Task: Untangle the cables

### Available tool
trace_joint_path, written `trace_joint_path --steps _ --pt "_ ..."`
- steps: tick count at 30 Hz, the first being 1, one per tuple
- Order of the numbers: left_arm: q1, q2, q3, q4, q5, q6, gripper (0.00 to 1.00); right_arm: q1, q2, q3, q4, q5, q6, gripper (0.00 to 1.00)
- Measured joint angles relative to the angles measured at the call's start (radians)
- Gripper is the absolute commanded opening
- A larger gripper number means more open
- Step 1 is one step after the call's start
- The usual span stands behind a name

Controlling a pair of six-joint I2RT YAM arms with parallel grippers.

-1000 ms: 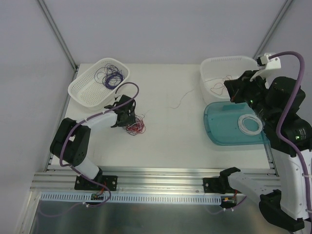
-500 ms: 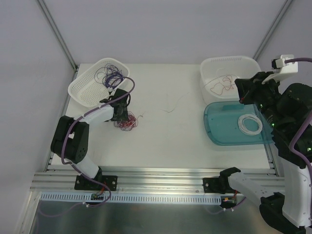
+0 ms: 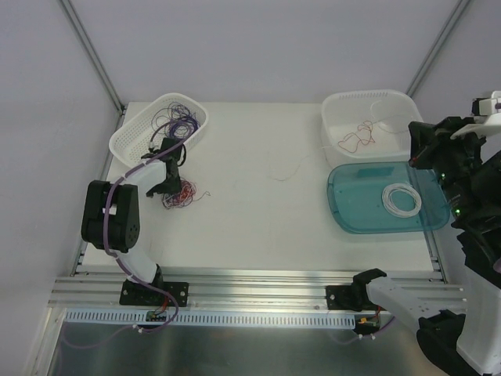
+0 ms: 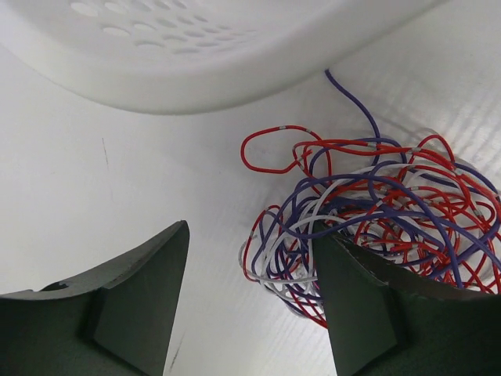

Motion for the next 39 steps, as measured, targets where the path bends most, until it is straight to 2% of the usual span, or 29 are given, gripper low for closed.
trace_joint_path --steps 6,11,17,25,32,39 --pt "0.066 0.034 0.008 -0.008 0.007 0.002 0.59 0.000 -0.012 0.067 0.000 0.032 -0.032 0.01" --pt "0.116 0.038 0.016 -0.021 0.027 0.003 0.60 0.000 -0.022 0.081 0.011 0.046 -0.051 0.01" --pt "0.111 0.005 0.019 -0.032 0.141 0.003 0.63 0.000 -0.049 -0.053 0.051 0.091 -0.065 0.01" --pt "0.010 -0.131 0.017 -0.034 0.342 0.000 0.64 0.000 -0.052 -0.220 0.108 0.182 -0.100 0.01" --pt "-0.132 -0.160 -0.006 -0.034 0.477 -0.029 0.66 -0.008 -0.077 -0.343 0.167 0.255 -0.126 0.01" --pt "-0.175 -0.197 -0.036 -0.034 0.555 -0.071 0.69 -0.054 -0.102 -0.547 0.224 0.276 -0.094 0.01"
